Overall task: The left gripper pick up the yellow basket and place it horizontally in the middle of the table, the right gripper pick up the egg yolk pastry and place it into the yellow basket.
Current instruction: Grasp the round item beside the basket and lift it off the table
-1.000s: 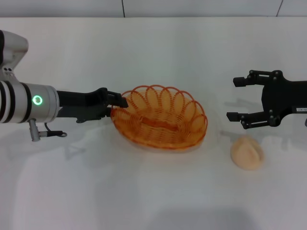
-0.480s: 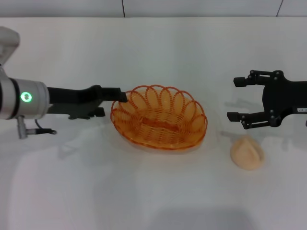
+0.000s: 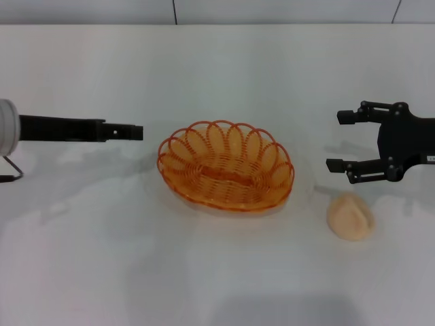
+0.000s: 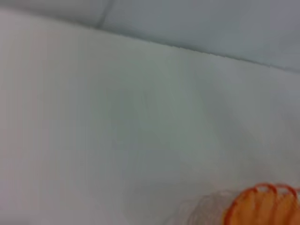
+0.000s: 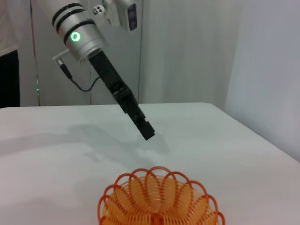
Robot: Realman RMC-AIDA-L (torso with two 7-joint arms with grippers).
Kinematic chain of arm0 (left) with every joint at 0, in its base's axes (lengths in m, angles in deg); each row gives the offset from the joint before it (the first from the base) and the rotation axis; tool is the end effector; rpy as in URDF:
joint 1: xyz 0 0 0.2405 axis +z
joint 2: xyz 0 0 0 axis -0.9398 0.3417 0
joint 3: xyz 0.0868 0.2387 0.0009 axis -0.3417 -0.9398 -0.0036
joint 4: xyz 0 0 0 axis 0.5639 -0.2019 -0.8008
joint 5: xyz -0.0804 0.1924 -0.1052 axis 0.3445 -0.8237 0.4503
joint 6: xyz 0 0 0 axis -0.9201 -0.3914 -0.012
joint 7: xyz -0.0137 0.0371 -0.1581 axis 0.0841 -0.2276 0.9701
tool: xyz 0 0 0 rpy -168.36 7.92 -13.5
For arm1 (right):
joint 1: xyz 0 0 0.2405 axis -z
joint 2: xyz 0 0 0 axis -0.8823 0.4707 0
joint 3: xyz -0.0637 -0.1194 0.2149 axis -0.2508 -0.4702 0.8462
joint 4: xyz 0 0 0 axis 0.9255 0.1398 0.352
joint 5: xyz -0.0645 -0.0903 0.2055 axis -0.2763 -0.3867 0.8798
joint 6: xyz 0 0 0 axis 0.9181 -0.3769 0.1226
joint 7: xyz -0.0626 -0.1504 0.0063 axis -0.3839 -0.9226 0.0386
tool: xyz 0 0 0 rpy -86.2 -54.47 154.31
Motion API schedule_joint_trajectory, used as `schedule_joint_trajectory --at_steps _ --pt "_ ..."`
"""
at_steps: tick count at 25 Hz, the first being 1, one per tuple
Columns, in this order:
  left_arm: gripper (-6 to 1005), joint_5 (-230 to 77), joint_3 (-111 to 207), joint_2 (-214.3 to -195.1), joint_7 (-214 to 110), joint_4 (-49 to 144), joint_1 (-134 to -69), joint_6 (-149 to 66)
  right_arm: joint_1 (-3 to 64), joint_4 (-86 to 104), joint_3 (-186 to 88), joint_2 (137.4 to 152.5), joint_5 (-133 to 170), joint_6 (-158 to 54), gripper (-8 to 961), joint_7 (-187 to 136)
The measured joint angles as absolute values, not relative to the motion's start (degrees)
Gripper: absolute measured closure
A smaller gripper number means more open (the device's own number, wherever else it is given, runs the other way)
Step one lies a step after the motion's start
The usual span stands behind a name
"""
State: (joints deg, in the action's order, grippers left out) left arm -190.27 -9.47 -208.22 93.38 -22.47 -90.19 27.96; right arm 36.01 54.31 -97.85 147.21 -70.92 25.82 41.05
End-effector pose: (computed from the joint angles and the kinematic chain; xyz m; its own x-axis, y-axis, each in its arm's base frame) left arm -0.2583 0.3723 0.0278 0.4236 0.8249 0.3743 0.9038 -0.3567 -0.2366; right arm 0.2491 0.3655 0.0131 0.9314 -0.0044 -0.3641 -0.1248 -0.9432 -0.3078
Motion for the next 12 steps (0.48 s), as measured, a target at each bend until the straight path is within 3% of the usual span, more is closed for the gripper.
schedule_joint_trajectory --at_steps 12 --pt "161 -178.88 -3.59 -208.12 56.81 -16.97 -89.67 35.29 40.94 55.34 -97.79 147.34 -67.41 26.88 102 40.3"
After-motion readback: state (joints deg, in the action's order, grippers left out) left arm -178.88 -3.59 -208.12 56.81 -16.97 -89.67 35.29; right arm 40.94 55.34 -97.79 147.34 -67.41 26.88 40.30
